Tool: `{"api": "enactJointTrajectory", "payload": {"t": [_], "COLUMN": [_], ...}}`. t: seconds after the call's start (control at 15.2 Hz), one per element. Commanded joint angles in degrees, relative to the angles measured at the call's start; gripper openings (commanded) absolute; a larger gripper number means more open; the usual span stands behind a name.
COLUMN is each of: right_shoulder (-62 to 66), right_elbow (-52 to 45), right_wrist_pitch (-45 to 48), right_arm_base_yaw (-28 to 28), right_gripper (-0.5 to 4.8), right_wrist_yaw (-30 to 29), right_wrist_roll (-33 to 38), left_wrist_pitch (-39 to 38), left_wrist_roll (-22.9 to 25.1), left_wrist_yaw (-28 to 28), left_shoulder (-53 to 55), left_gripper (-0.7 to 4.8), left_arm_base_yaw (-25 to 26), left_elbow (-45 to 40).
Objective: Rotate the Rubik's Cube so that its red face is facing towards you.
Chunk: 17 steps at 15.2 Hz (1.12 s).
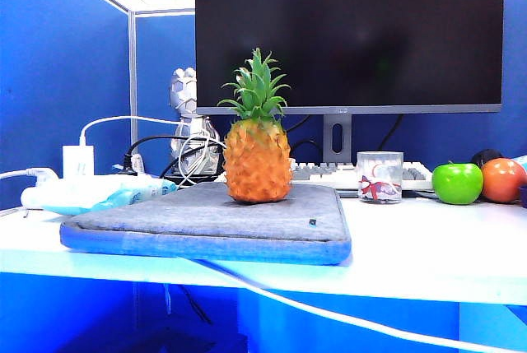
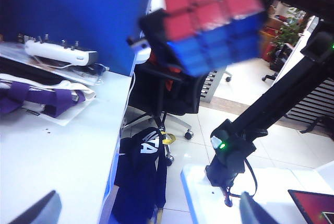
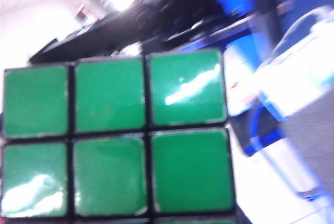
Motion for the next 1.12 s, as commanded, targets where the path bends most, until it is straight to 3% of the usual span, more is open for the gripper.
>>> {"api": "enactJointTrajectory", "payload": {"t": [0.07,0.2,0.39,0.52,0.59,0.66,0.79,1.12], "right_shoulder": [-0.09,0.00,0.00,0.31,0.92,1.90,5.79,20.48], "right_elbow": [-0.04,-0.13,-0.13,-0.09,-0.09,-0.13,-0.13,-0.11], "right_wrist_pitch": [0.09,-0.13,-0.68,0.50,0.63,1.44,4.17,8.37], "right_arm_base_yaw": [5.79,9.79,10.38,10.23,10.23,10.23,10.23,10.23], "right_gripper": [0.17,0.17,0.18,0.17,0.17,0.17,0.11,0.08], "right_wrist_yaw": [-1.51,-1.53,0.31,13.60,17.42,21.22,34.25,52.87], "right_wrist_roll": [-1.70,-1.70,-1.95,-1.92,-3.26,-3.41,-2.73,-0.11], "left_wrist_pitch": [-0.07,-0.09,-0.11,-0.11,-0.13,-0.15,0.04,-0.68], "left_wrist_roll": [-0.57,-0.76,-1.03,-1.40,-1.46,-2.10,-2.25,-2.58], "left_wrist_yaw": [0.31,1.40,1.33,-0.46,-1.79,-4.11,-8.76,-10.69], "left_shoulder": [-0.28,-0.28,-0.28,-0.31,-0.31,-0.28,-0.28,-0.28], "left_gripper": [4.79,4.79,4.79,4.79,4.79,4.79,4.79,4.79], "left_arm_base_yaw": [-0.15,-1.05,-1.51,-1.49,-1.51,-1.51,-2.21,-2.21], "left_elbow": [0.26,0.28,0.28,0.28,0.28,0.28,0.26,0.26]}}
